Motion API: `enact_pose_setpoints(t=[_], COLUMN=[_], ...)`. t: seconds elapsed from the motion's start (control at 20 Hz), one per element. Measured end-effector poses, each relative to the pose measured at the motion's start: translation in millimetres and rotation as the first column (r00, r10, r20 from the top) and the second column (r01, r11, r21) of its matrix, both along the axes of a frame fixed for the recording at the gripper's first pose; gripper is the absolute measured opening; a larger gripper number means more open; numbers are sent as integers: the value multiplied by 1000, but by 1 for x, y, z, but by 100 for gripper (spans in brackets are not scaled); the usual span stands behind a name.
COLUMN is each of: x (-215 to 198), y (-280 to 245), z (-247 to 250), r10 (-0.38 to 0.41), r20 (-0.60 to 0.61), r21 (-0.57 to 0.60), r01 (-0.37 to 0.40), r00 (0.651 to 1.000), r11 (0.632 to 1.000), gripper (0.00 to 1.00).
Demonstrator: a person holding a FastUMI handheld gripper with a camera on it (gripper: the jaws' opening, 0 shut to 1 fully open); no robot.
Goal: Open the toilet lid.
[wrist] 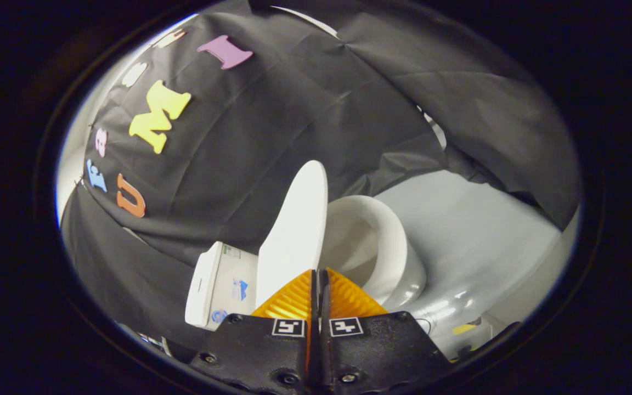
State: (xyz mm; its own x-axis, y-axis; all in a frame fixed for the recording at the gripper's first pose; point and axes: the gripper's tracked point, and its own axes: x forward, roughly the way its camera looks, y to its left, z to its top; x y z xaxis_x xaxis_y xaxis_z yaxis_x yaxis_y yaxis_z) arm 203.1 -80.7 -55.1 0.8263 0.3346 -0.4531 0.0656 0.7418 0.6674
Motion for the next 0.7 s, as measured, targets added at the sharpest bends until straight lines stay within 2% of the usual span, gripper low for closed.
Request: enact_pose_setpoints(t=[0.5,0.7], x=[-12,-13], y=[50,73], z=[69,87], r10=[37,55], r20=[95,129], r21=[-141,-237], r01=[-24,-23], r00=[995,990], r11=[990,971], gripper=[4,4])
